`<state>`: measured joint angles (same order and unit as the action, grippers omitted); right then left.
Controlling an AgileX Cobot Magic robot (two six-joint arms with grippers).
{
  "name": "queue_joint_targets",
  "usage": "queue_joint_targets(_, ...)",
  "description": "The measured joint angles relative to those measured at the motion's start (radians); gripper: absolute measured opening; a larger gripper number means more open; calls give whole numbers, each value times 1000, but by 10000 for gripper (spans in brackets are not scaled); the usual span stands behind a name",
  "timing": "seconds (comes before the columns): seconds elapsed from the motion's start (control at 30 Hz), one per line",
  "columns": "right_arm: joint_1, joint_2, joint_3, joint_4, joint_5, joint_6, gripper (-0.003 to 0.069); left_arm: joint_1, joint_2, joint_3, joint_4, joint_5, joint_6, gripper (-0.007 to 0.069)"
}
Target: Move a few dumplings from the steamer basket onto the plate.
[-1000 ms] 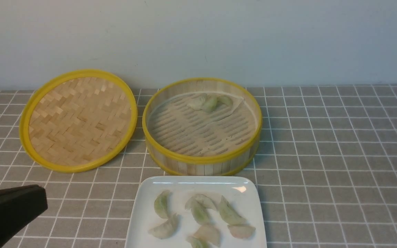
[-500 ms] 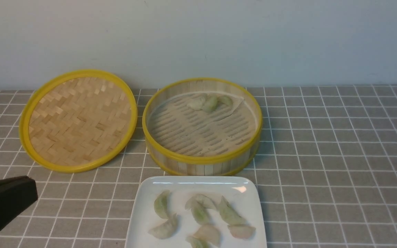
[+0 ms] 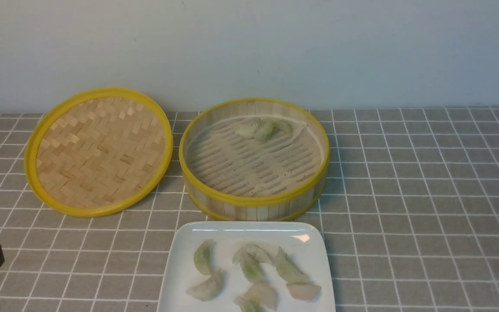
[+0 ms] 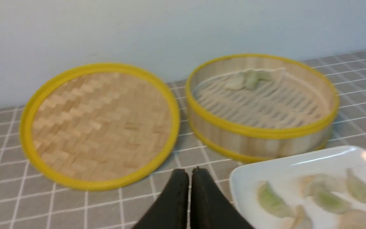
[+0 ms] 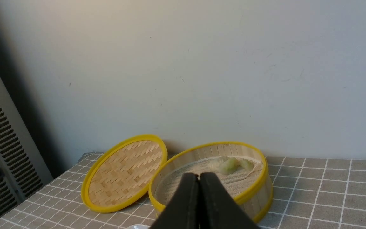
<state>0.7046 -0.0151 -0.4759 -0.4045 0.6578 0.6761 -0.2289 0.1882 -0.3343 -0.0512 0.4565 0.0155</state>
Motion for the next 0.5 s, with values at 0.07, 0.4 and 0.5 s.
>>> queue_joint_targets(0.07, 0, 0, 0, 0, 0, 0, -13, 48, -48, 83, -2, -23, 5, -5)
queue_joint_targets(0.4, 0, 0, 0, 2, 2, 0, -13, 141, -199, 348, 1, -57, 67, -5)
queue_joint_targets(0.5, 0, 0, 0, 3, 3, 0, -13, 141, -199, 359, 1, -75, 99, -5)
